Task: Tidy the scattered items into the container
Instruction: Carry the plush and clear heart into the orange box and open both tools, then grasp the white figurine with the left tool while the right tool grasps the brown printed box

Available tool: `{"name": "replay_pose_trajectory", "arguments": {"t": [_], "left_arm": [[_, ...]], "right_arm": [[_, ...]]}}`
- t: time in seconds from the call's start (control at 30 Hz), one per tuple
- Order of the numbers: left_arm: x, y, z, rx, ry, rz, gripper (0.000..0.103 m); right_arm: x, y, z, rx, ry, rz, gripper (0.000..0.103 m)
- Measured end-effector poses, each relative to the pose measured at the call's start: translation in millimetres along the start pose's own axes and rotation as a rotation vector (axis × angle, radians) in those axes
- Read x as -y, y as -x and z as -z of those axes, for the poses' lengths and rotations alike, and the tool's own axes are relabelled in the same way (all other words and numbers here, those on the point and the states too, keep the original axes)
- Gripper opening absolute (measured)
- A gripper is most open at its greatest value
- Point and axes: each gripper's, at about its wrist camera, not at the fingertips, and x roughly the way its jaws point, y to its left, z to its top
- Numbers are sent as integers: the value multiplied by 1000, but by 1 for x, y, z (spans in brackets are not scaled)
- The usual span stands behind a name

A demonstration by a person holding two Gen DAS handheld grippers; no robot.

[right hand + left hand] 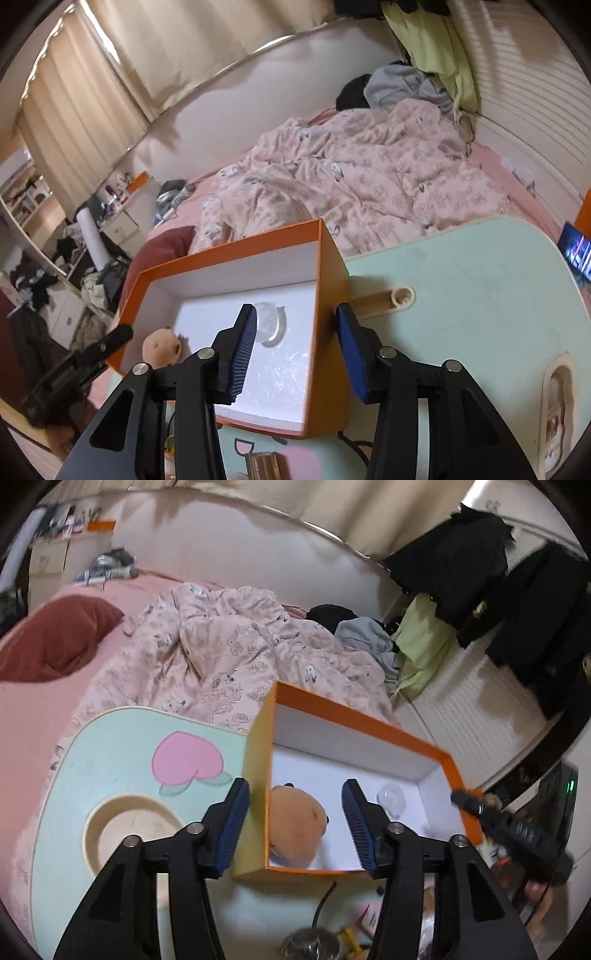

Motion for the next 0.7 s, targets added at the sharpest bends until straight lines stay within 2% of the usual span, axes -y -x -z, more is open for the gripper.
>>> {"name": "replay_pose_trajectory", "arguments": {"t": [0.1,0.23,0.27,0.33,0.4,0.53,0.6,0.7], "left_arm": [[2,1,5,14,4,3,63],[-1,7,3,49,23,21,63],[-4,15,2,95,38,25,63],[-10,41,1,240,59,3,63],[-10,66,1,335,38,-5,63],[0,96,13,328,-14,66,63],[9,107,28,308,-60,62,63],[28,108,55,224,-135,43,63]], "right_arm": [[-3,-3,-1,0,4,-1,51],[-3,1,-1,21,-8,-5,52],[-3,6,-1,45,-11,5,52],[-3,23,-1,111,-3,20,52],[-4,39,-1,158,7,22,52],[-12,71,10,180,78,8,52],[-16,87,22,197,118,-1,52],[-20,108,45,203,166,-12,52]]}}
